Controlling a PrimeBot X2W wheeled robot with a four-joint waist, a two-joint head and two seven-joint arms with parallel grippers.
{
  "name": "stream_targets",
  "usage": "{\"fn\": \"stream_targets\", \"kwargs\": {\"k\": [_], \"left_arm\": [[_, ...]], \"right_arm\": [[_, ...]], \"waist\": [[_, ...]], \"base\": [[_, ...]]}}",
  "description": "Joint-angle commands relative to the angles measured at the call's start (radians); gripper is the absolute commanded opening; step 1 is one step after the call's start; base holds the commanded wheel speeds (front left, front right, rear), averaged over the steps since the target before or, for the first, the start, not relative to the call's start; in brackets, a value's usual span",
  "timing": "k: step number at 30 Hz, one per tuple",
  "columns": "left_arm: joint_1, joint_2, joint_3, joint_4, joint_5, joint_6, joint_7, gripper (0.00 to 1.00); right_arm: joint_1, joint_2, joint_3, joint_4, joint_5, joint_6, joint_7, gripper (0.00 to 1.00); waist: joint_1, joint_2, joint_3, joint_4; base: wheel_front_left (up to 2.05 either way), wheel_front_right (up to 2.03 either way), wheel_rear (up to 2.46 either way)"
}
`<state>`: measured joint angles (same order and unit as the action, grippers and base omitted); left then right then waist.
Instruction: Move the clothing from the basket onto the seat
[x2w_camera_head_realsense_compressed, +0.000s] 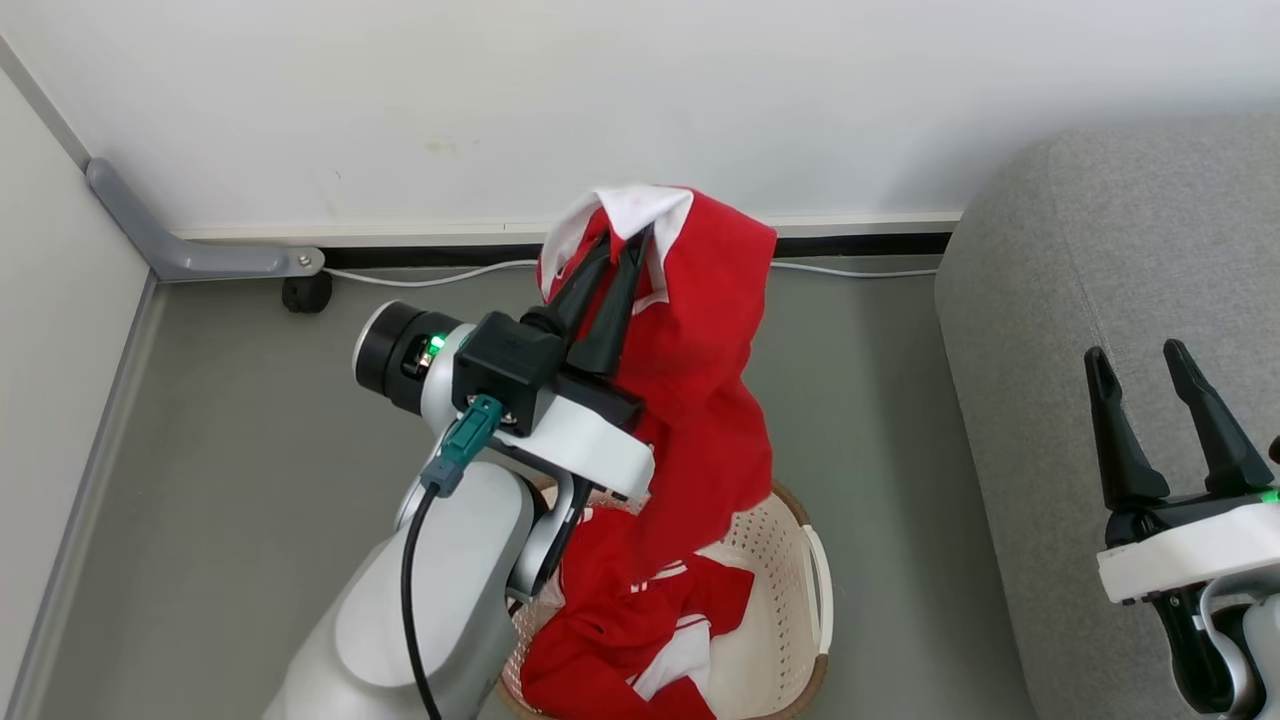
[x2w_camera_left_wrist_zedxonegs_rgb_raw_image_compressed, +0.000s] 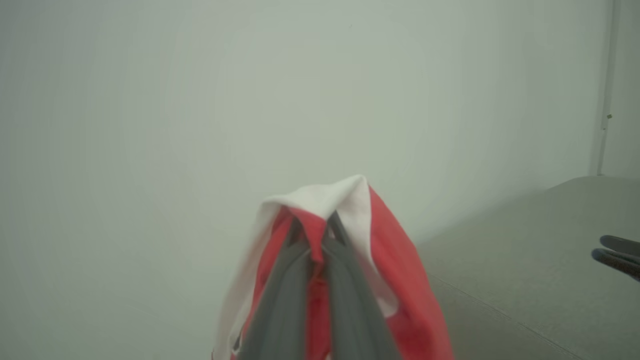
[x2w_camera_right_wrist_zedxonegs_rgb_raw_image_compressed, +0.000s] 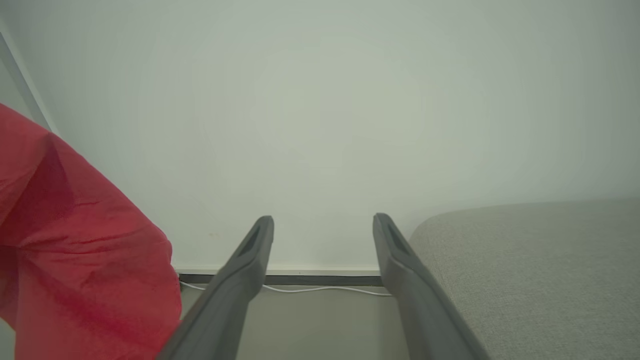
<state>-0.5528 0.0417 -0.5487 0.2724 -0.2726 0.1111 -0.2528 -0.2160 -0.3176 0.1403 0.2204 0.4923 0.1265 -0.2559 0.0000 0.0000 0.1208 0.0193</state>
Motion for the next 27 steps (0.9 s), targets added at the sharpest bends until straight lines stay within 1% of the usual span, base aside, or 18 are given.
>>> {"fn": "stream_targets", "kwargs": {"k": [1,5,8,11,15,20,27], "left_arm": [[-0.058,0.009,0.040,-0.027,0.011,-0.010,-0.009,0.00],[-0.077,0.009,0.042,-0.026,0.013,-0.013,-0.009,0.00],[-0.086,0.009,0.043,-0.034,0.006,-0.008,-0.009,0.00],[-0.089,0.009,0.038,-0.044,-0.002,0.001,-0.009,0.00],[-0.091,0.009,0.020,-0.050,-0.010,0.013,-0.009,0.00],[-0.096,0.009,-0.006,-0.060,-0.026,0.028,-0.009,0.00],[-0.105,0.009,-0.046,-0.075,-0.050,0.047,-0.009,0.00]], "right_arm": [[0.000,-0.013,0.019,-0.014,-0.006,0.004,-0.006,1.00],[-0.002,-0.012,0.023,-0.013,-0.006,0.004,-0.006,1.00],[-0.004,-0.014,0.029,-0.016,-0.007,0.004,-0.006,1.00],[-0.012,-0.013,0.057,-0.033,-0.003,0.004,-0.006,1.00],[-0.037,-0.017,0.140,-0.079,0.016,0.004,-0.006,1.00],[-0.084,-0.033,0.276,-0.139,0.041,0.004,-0.006,1.00],[-0.148,-0.043,0.431,-0.148,0.057,0.004,-0.006,1.00]], "waist": [[0.0000,0.0000,-0.001,-0.001],[0.0000,0.0000,0.001,-0.002],[0.0000,0.0000,0.005,-0.002],[0.0000,0.0000,0.011,-0.003],[0.0000,0.0000,0.020,-0.002],[0.0000,0.0000,0.028,0.006],[0.0000,0.0000,0.028,0.025]], "base": [[0.00,0.00,0.00],[0.00,0.00,0.00],[0.00,0.00,0.00],[0.00,0.00,0.00],[0.00,0.00,0.00],[0.00,0.00,0.00],[0.00,0.00,0.00]]}}
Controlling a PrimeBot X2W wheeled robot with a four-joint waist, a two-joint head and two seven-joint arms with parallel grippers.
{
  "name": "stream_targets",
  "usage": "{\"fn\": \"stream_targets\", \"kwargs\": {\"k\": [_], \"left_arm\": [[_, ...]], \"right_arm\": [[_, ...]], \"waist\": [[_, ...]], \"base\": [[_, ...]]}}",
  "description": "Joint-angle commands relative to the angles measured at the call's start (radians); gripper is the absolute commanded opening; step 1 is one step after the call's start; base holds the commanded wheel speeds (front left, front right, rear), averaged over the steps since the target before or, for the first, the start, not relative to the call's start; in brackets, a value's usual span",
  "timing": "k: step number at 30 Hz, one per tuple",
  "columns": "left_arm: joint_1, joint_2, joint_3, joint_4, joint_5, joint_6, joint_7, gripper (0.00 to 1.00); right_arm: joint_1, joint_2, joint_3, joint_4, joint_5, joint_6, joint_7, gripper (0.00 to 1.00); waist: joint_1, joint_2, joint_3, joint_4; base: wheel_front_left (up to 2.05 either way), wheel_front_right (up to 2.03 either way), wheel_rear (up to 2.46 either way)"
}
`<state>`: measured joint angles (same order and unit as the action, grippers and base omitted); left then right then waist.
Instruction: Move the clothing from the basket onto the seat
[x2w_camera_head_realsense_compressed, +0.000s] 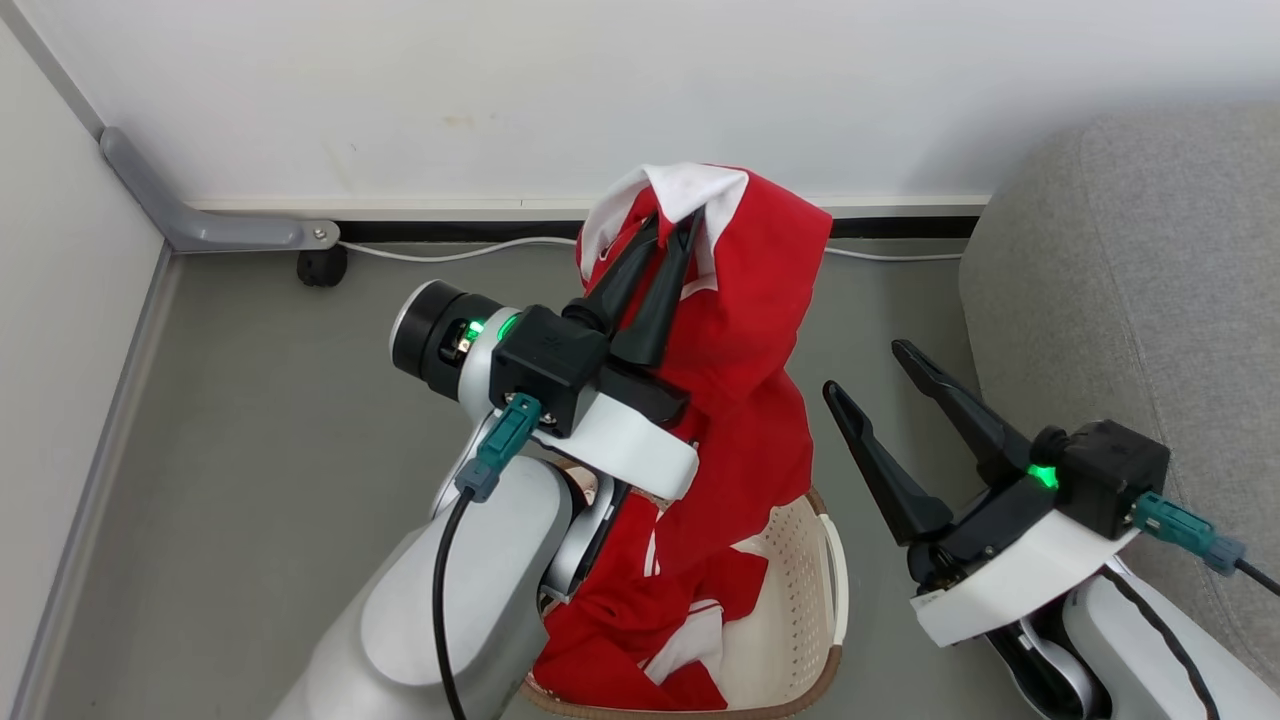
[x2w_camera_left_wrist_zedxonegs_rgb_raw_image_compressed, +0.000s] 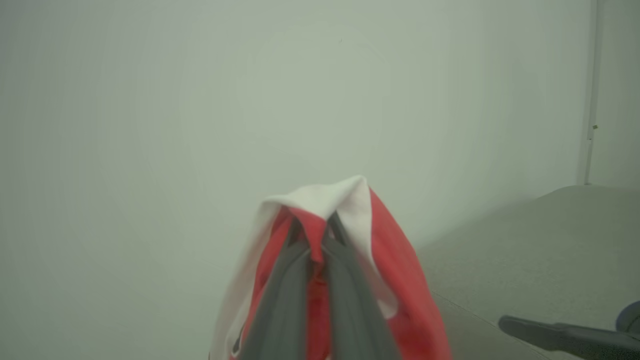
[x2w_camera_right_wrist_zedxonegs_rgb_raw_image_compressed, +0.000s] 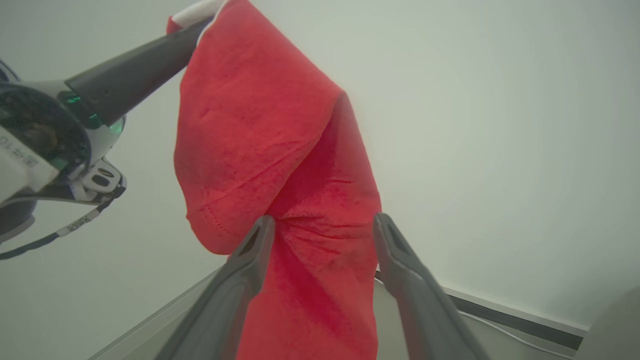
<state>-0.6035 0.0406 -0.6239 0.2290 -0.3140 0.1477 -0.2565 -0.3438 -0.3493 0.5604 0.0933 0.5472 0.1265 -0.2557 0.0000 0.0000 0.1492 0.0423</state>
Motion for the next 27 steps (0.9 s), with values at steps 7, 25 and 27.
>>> {"fn": "stream_targets", "kwargs": {"k": [7,25,27], "left_arm": [[-0.075,0.010,-0.015,-0.047,-0.031,0.024,-0.005,0.00],[-0.113,0.010,-0.137,-0.071,-0.098,0.058,-0.005,0.00],[-0.114,0.010,-0.144,-0.074,-0.105,0.061,-0.005,0.00]], "right_arm": [[-0.082,-0.004,0.075,0.040,-0.009,0.004,-0.006,1.00],[-0.198,0.068,0.107,0.179,-0.161,0.004,-0.006,1.00],[-0.202,0.077,0.095,0.193,-0.173,0.004,-0.006,1.00]], "waist": [[0.0000,0.0000,0.004,0.021],[0.0000,0.0000,0.014,0.058],[0.0000,0.0000,0.013,0.061]], "base": [[0.00,0.00,0.00],[0.00,0.00,0.00],[0.00,0.00,0.00]]}}
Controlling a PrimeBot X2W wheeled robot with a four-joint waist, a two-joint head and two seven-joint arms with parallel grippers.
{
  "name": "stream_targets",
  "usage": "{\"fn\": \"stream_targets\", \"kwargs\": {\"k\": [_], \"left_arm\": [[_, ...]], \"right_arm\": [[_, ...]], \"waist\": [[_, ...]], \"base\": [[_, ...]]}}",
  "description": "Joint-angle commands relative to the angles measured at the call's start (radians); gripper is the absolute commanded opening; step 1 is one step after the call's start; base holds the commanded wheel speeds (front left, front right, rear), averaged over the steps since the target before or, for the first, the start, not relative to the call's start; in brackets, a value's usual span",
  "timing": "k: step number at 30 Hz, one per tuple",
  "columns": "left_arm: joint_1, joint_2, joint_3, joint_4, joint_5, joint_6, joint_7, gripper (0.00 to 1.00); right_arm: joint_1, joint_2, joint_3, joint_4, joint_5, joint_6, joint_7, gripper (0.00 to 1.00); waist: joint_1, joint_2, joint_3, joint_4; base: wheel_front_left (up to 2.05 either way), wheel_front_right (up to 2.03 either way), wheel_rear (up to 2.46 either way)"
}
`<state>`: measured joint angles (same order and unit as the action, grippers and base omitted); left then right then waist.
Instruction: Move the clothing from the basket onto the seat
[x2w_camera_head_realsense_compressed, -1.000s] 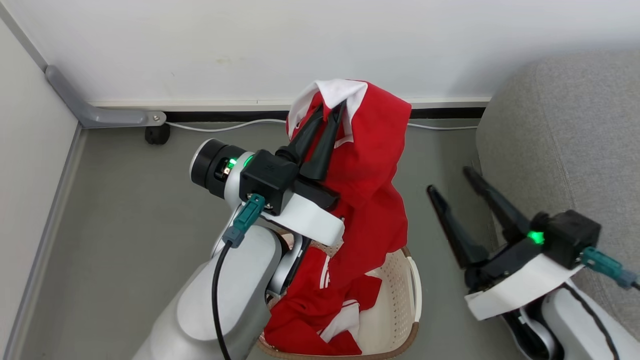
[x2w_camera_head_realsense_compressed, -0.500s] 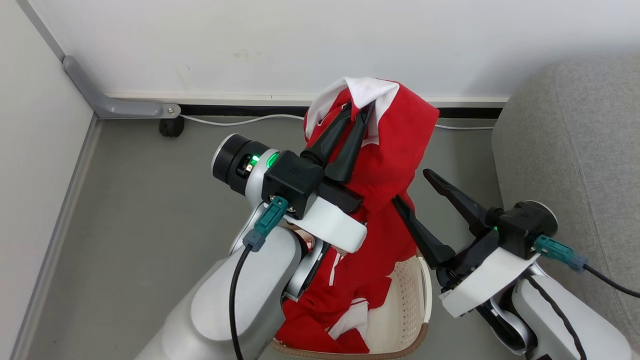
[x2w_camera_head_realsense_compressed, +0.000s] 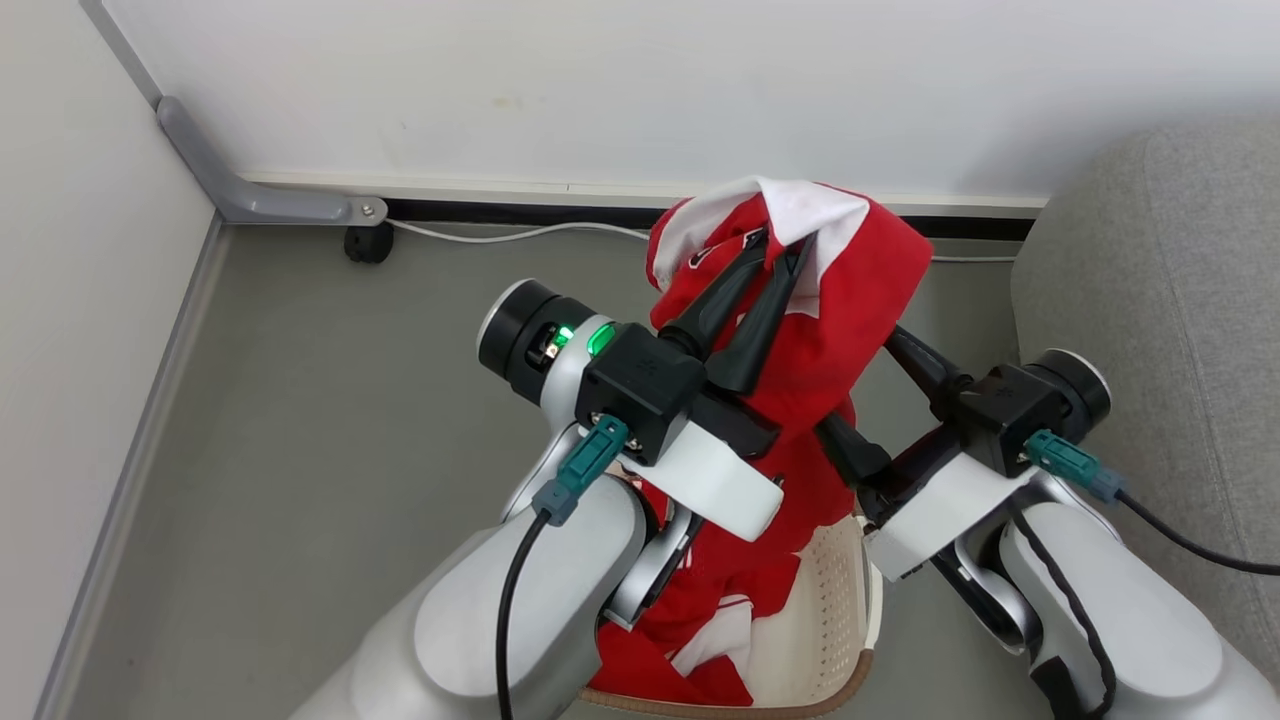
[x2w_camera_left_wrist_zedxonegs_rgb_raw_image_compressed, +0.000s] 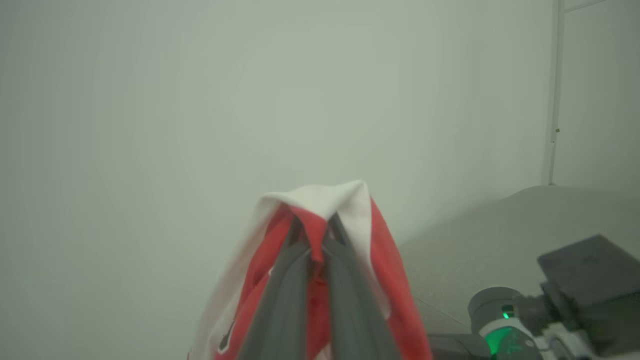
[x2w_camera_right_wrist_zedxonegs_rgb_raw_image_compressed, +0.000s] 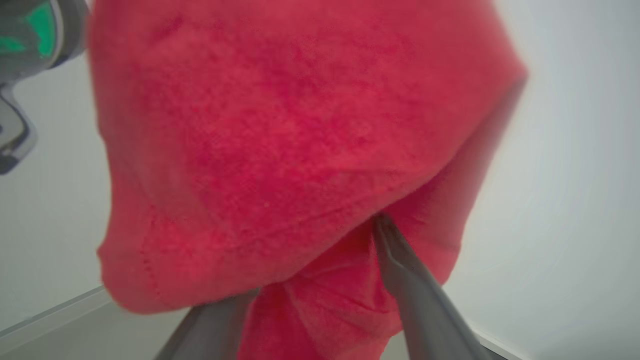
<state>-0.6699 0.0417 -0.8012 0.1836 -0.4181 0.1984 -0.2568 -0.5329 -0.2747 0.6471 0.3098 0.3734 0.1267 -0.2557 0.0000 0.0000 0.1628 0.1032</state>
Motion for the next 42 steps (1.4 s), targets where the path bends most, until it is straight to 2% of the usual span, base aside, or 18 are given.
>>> {"fn": "stream_targets", "kwargs": {"k": [1,6,7,9,14,15,16,17,18,23,30,37,42], "left_arm": [[-0.049,0.009,0.025,-0.030,-0.005,0.013,-0.005,0.00],[-0.054,0.009,-0.008,-0.034,-0.026,0.020,-0.005,0.00],[-0.054,0.009,-0.013,-0.035,-0.028,0.021,-0.005,0.00],[-0.051,0.009,-0.018,-0.035,-0.033,0.023,-0.005,0.00],[-0.043,0.009,-0.016,-0.026,-0.036,0.030,-0.005,0.00],[-0.039,0.009,-0.014,-0.023,-0.036,0.032,-0.005,0.15],[-0.036,0.009,-0.013,-0.019,-0.035,0.033,-0.005,0.38],[-0.033,0.009,-0.009,-0.018,-0.035,0.034,-0.005,0.84],[-0.029,0.009,-0.007,-0.012,-0.035,0.034,-0.005,1.00],[-0.008,0.009,0.004,-0.001,-0.039,0.030,-0.005,1.00],[0.015,0.009,0.000,0.045,-0.029,0.001,-0.005,1.00],[0.039,0.009,0.003,0.096,-0.025,-0.039,-0.005,1.00],[0.052,0.009,0.002,0.123,-0.022,-0.086,-0.005,1.00]], "right_arm": [[-0.017,0.012,-0.003,-0.012,-0.009,0.004,-0.006,1.00],[-0.034,0.051,-0.024,0.059,-0.027,0.004,-0.006,1.00],[-0.040,0.056,-0.023,0.073,-0.026,0.004,-0.006,0.91],[-0.050,0.064,-0.020,0.092,-0.021,0.004,-0.006,0.00],[-0.057,0.056,-0.016,0.095,0.006,0.004,-0.006,0.00],[-0.055,0.051,-0.016,0.091,0.011,0.004,-0.006,0.00],[-0.053,0.046,-0.016,0.086,0.016,0.004,-0.006,0.00],[-0.051,0.042,-0.017,0.081,0.022,0.004,-0.006,0.00],[-0.049,0.037,-0.017,0.076,0.026,0.004,-0.006,0.00],[-0.038,0.019,-0.031,0.048,0.045,0.004,-0.006,0.00],[-0.020,-0.001,-0.086,0.017,0.079,0.004,-0.006,0.00],[0.002,-0.032,-0.154,-0.016,0.106,0.004,-0.006,0.00],[0.016,-0.053,-0.202,-0.043,0.118,0.004,-0.006,0.00]], "waist": [[0.0000,0.0000,0.000,0.004],[0.0000,0.0000,0.000,0.021],[0.0000,0.0000,0.000,0.023],[0.0000,0.0000,0.001,0.028],[0.0000,0.0000,0.008,0.026],[0.0000,0.0000,0.010,0.024],[0.0000,0.0000,0.012,0.021],[0.0000,0.0000,0.014,0.017],[0.0000,0.0000,0.016,0.014],[0.0000,0.0000,0.019,-0.001],[0.0000,0.0000,0.021,-0.020],[0.0000,0.0000,0.022,-0.060],[0.0000,0.0000,0.019,-0.103]], "base": [[0.00,0.00,0.00],[0.00,0.00,0.00],[0.00,0.00,0.00],[0.00,0.00,0.00],[0.00,0.00,0.00],[0.00,0.00,0.00],[0.00,0.00,0.00],[0.00,0.00,0.00],[0.00,0.00,0.00],[0.00,0.00,0.00],[0.00,0.00,0.00],[0.00,0.00,0.00],[0.00,0.00,0.00]]}}
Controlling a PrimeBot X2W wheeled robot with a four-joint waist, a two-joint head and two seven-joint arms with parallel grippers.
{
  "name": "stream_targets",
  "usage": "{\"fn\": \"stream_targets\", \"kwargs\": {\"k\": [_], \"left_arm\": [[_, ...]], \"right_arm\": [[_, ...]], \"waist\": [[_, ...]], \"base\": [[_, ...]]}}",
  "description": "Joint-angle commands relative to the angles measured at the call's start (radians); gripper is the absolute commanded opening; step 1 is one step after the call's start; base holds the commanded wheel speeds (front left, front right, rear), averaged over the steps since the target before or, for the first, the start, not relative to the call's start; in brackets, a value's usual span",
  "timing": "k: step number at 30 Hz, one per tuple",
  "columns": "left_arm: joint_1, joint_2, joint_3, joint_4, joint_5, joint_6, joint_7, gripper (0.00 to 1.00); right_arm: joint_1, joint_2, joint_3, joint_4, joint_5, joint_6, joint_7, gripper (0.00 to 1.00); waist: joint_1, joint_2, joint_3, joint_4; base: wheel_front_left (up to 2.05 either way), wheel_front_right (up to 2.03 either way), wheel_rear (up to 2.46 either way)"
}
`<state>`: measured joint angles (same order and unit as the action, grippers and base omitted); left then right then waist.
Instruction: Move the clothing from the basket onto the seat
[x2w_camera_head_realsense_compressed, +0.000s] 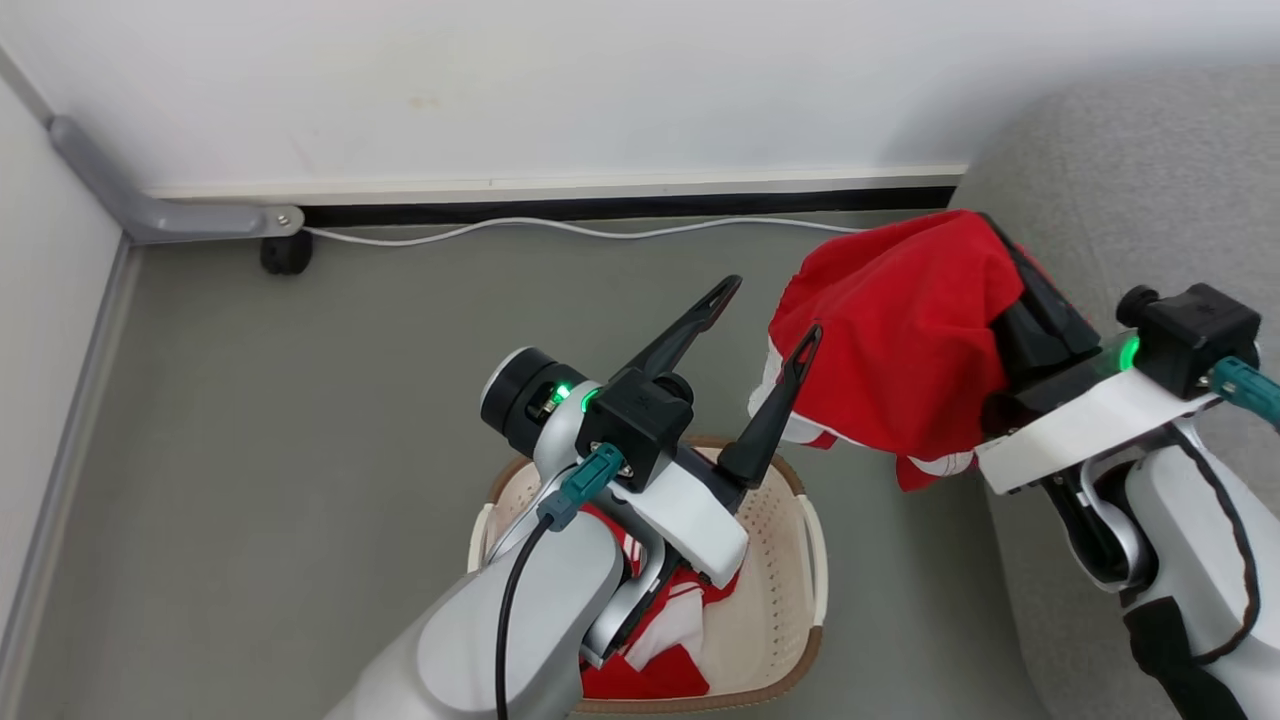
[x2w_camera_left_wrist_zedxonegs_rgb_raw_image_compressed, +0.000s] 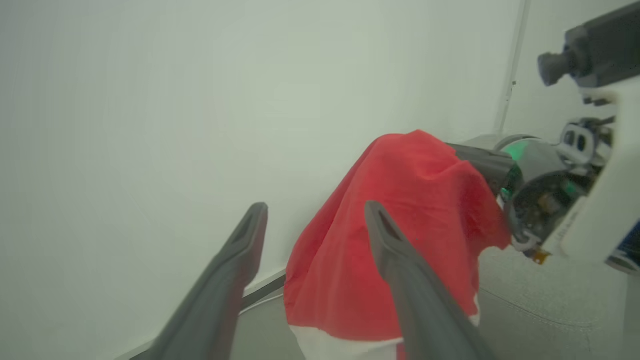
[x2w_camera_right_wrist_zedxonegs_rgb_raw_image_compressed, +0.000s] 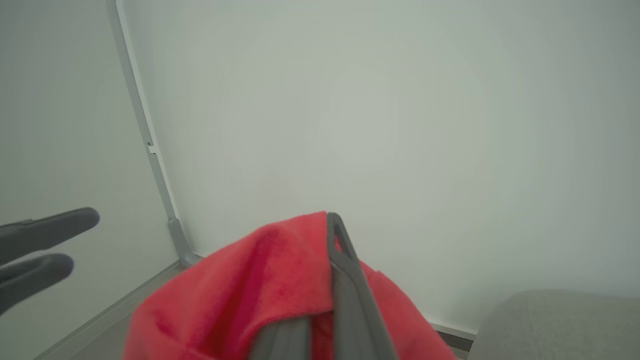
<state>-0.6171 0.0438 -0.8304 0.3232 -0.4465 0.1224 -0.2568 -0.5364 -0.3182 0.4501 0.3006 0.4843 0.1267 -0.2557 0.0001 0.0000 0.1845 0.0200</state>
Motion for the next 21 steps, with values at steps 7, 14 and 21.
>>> {"fn": "stream_targets", "kwargs": {"k": [7,14,21], "left_arm": [[0.009,0.006,0.038,0.048,0.005,-0.071,-0.005,1.00],[0.002,0.006,0.057,0.091,0.010,-0.117,-0.005,1.00],[-0.001,0.006,0.073,0.106,0.013,-0.135,-0.005,1.00]], "right_arm": [[0.025,-0.029,-0.043,-0.050,0.020,0.004,-0.006,0.00],[0.026,-0.035,-0.063,-0.059,0.034,0.004,-0.006,0.00],[0.026,-0.030,-0.091,-0.055,0.049,0.004,-0.006,0.00]], "waist": [[-0.0001,0.0000,-0.011,-0.109],[-0.0001,0.0000,-0.014,-0.217],[-0.0001,0.0000,-0.015,-0.328]], "base": [[0.00,0.00,0.00],[0.00,0.00,0.00],[0.00,0.00,0.00]]}}
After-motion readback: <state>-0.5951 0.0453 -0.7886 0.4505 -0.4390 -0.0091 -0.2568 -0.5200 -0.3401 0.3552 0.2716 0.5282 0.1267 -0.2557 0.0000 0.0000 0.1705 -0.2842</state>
